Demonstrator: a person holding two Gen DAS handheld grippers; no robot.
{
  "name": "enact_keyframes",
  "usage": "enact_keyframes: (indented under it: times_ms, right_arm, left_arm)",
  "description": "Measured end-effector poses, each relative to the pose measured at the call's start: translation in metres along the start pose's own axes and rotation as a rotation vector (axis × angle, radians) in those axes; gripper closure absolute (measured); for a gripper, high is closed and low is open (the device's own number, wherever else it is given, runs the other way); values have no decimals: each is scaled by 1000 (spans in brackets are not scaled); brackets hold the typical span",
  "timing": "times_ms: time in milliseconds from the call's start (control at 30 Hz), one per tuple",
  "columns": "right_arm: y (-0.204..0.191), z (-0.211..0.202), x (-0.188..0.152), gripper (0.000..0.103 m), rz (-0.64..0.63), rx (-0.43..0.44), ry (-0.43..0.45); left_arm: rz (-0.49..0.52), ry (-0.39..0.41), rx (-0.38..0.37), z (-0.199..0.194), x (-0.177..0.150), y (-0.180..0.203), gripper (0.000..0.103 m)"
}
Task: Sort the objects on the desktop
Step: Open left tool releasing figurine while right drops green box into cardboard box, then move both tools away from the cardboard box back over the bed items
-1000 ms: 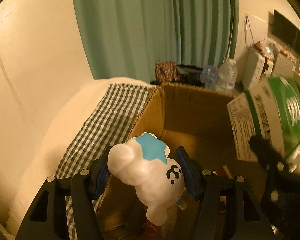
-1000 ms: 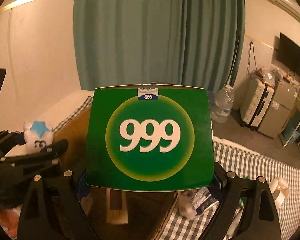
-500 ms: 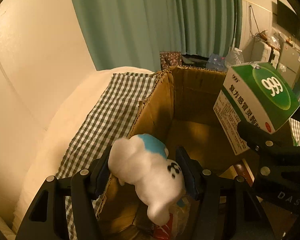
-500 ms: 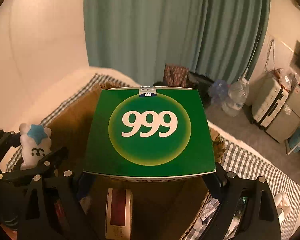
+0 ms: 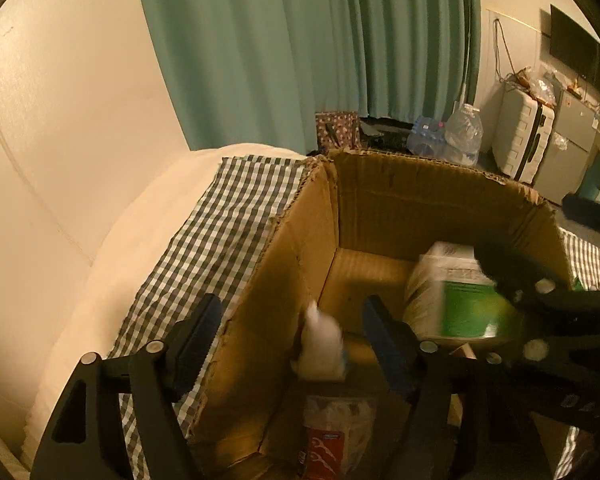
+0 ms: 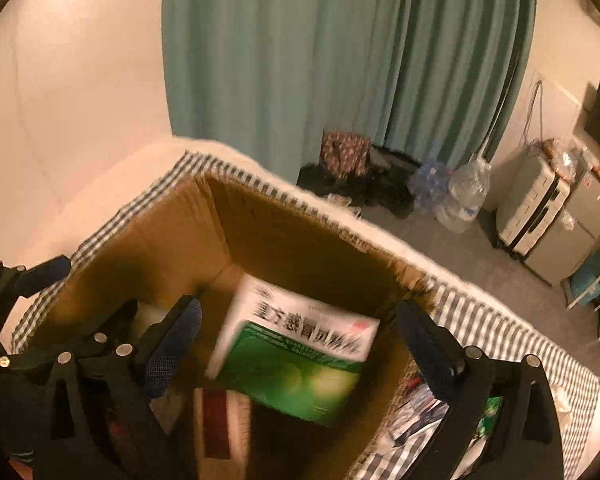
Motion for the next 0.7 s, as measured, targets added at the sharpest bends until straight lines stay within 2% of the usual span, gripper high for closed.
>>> enact_keyframes:
  times_ms: [233,500,700]
  right_arm:
    - [16,-28,10,4,60,-39,79]
    - [40,-48,6,3,117,-67,102]
    - [65,-70,0,3,174,-103,136]
  left_arm:
    - [-21,20,6,-9,7,1,24]
    - [-35,50,18,-19,14,4,19]
    - [-47,110,-19,-42,24,10,11]
Point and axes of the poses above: each gripper's, at about its wrist camera, not at the fingertips, and z roughly the way its jaws point, y to its right, x to its top, the point moved 9 cm from there along z, roughly the way its jaws point, and after that the axes turned 12 degrees about -z, right-handed, at the moved point
